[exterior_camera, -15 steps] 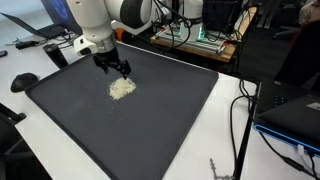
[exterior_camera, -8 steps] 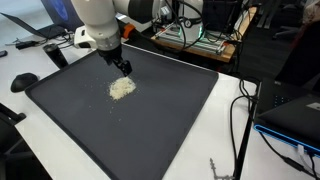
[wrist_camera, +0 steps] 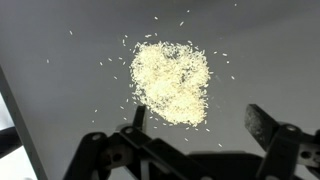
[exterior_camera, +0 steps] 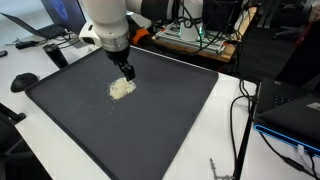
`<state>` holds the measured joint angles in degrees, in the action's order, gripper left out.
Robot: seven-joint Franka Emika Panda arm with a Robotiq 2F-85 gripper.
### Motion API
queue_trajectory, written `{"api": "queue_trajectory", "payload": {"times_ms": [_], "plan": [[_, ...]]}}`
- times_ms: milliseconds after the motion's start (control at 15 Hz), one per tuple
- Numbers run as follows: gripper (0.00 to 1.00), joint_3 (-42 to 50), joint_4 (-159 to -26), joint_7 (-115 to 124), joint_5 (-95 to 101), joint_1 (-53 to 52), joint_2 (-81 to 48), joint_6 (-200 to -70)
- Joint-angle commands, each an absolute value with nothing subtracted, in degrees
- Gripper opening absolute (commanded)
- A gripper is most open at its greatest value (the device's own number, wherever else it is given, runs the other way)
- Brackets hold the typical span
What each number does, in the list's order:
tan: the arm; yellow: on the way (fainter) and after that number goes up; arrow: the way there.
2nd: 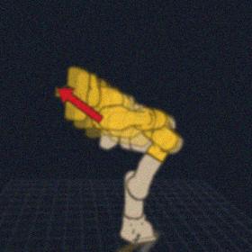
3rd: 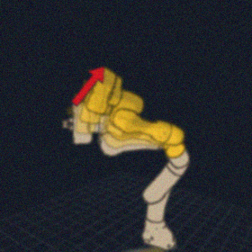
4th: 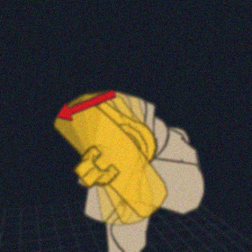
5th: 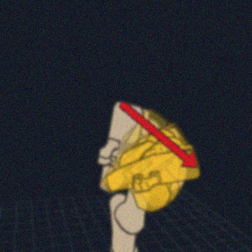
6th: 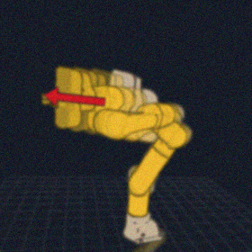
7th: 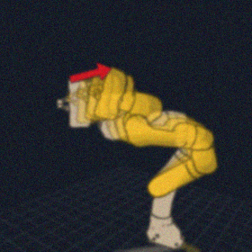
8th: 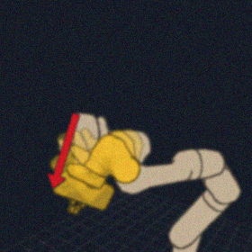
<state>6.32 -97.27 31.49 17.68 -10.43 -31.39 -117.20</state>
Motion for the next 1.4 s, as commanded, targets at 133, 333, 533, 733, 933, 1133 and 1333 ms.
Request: {"api": "queue_trajectory", "payload": {"times_ms": [133,333,533,733,933,1133,1333], "plan": [[1.00,6.46,-103.18,40.88,18.48,-12.50,-27.06,-120.30],[1.00,6.15,-109.59,43.80,18.61,-12.32,-23.11,-124.60],[1.00,5.82,-118.38,43.57,18.48,-10.97,-17.95,-133.75],[1.00,5.97,-126.59,42.25,17.49,-9.16,-13.32,-143.21],[1.00,6.21,-133.00,40.08,16.61,-6.79,-9.81,-150.97],[1.00,5.42,-137.36,33.75,12.66,-3.48,-7.78,-156.41],[1.00,4.44,-139.95,23.50,3.72,-0.10,-6.77,-158.69]]}}
